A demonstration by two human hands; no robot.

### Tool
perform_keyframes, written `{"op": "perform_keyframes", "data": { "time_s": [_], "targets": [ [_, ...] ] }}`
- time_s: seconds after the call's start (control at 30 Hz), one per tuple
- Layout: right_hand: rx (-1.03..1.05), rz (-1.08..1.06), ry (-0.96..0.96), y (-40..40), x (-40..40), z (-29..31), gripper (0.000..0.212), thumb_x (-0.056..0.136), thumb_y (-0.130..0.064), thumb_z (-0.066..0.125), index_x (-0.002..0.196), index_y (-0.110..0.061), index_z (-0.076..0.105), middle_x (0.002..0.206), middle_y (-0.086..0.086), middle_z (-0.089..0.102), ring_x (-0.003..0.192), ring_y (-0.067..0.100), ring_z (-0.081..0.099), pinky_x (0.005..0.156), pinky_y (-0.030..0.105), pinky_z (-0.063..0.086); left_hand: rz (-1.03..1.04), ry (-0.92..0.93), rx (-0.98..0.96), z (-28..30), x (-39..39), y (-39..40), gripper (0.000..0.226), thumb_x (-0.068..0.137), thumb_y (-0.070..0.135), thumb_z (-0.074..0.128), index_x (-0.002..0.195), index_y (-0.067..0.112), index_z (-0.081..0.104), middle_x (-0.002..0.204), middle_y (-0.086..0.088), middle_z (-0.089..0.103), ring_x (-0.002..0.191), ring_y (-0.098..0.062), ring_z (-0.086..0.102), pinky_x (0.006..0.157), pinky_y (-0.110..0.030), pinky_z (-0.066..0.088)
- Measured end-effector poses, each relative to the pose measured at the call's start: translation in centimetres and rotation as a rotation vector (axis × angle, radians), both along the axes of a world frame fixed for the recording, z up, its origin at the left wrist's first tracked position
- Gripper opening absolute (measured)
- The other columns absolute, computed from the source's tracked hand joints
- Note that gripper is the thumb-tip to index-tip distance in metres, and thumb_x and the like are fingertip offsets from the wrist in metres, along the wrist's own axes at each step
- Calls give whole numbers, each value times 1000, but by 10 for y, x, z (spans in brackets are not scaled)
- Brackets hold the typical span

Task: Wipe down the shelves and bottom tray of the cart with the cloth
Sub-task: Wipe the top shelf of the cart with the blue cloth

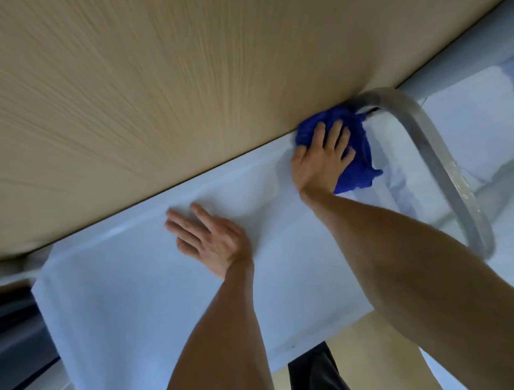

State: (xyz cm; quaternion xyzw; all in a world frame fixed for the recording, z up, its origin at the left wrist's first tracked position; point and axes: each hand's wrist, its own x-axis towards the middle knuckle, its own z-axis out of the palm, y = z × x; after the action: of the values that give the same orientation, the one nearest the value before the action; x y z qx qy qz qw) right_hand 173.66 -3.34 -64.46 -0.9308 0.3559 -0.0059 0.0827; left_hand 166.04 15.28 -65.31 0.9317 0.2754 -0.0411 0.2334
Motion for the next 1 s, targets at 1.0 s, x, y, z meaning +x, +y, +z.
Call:
{"op": "perform_keyframes", "data": {
  "time_s": [1.0],
  "targets": [
    [-12,124,-15,-25,-77,0,64,95,-60,36,153,-35,31,163,17,20,150,36,17,110,64,21,21,109,178,16,-34,139,58,100,31,32,156,18,21,163,-21,-1,150,-36,1,116,-53,11]
  ]
}}
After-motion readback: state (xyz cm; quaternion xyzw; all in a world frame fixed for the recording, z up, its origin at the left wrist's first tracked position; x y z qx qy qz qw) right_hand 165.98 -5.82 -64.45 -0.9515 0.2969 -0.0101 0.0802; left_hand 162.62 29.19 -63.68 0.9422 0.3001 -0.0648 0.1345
